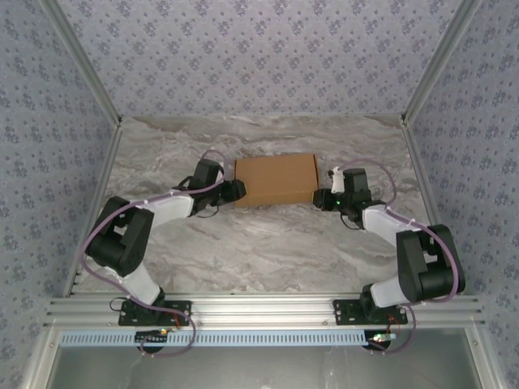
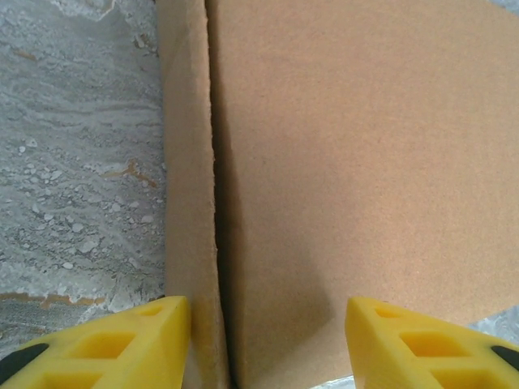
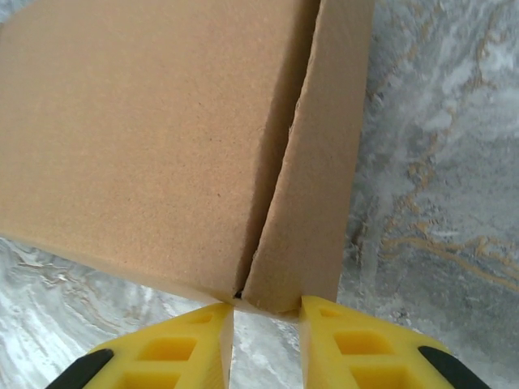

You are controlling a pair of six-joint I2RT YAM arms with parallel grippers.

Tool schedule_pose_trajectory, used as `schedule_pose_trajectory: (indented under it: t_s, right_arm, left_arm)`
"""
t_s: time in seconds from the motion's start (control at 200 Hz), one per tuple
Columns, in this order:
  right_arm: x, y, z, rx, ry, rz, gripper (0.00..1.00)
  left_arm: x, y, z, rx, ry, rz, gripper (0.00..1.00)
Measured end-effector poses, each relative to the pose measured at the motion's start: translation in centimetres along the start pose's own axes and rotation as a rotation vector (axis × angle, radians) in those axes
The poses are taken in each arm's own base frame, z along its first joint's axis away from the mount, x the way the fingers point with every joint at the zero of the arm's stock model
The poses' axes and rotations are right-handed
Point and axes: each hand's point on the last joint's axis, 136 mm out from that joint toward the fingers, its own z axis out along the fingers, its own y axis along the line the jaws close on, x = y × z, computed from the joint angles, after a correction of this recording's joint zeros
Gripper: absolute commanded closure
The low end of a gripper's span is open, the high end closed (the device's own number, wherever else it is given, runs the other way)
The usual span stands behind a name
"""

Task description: Fold the paper box

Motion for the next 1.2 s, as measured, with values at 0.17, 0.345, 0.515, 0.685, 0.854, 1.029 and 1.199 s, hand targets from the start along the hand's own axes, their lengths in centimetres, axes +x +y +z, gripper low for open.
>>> schedule_pose_trajectory:
  t_s: [0.17,0.345,0.515,0.685,0.854,1.029,1.199]
  right_arm:
    - [1.2,-0.8,0.7,0.026,0.043,0.029,0.61]
    - [1.5,-0.9,0.0,0.051,0.057,0.029,0.49]
    - [-0.7,-0.3,-2.7,0.095,-0.001,-0.016,0.40]
    - [-5.1,1.1,-7.3,0.151,-0.150,-0.104,0.37]
    - [-8.4,1.8,-12.2,0.239,-0.306,-0.182,0.28]
    - [-10.3,1.1,-15.5,0.355,-0.411,-0.224,0.12]
    - [-10.9,-0.7,-17.0,0.485,-0.447,-0.224,0.01]
  left_arm:
    - [0.4,0.1,0.6,-0.003,0.010,0.004,0.44]
    - [0.6,0.1,0.6,-0.007,0.016,0.015,0.34]
    - [0.3,0.5,-0.1,-0.030,0.011,0.033,0.27]
    - [-1.7,-0.1,-3.0,-0.050,-0.068,0.092,0.24]
    - [-4.5,-0.7,-7.4,-0.101,-0.236,0.180,0.17]
    - [-5.8,1.3,-12.6,-0.196,-0.430,0.245,0.03]
    - [-6.6,6.3,-16.3,-0.335,-0.565,0.205,0.01]
